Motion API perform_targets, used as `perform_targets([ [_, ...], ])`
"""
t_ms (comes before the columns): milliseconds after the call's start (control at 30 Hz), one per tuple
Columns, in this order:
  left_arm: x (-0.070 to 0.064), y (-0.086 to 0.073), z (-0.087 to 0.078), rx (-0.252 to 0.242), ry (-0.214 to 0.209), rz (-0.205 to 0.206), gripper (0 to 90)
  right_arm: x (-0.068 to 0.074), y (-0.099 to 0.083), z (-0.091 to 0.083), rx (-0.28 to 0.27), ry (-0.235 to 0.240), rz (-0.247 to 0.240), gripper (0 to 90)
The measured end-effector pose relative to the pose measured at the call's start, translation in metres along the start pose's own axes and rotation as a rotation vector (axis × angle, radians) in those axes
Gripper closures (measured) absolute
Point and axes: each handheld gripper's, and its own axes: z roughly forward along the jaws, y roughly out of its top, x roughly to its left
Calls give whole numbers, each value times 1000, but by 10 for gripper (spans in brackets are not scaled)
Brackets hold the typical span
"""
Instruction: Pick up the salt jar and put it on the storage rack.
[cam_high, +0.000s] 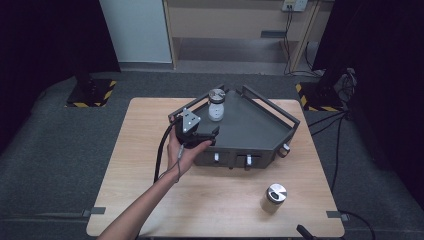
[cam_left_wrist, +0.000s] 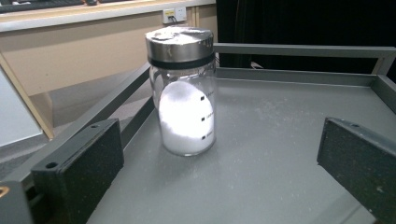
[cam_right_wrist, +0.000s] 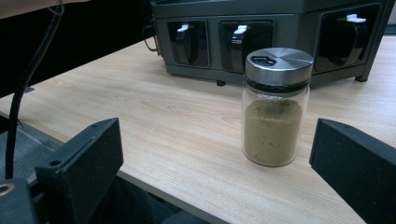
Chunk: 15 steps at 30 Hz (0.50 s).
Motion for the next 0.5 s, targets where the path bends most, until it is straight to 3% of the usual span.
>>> perform_targets([
  [167, -2, -7, -9, -3, 5, -18, 0, 0, 0, 1, 2, 1, 0, 29],
  [500, -1, -22, -28, 1, 3, -11, 0, 1, 0, 0, 3, 5, -2, 29],
])
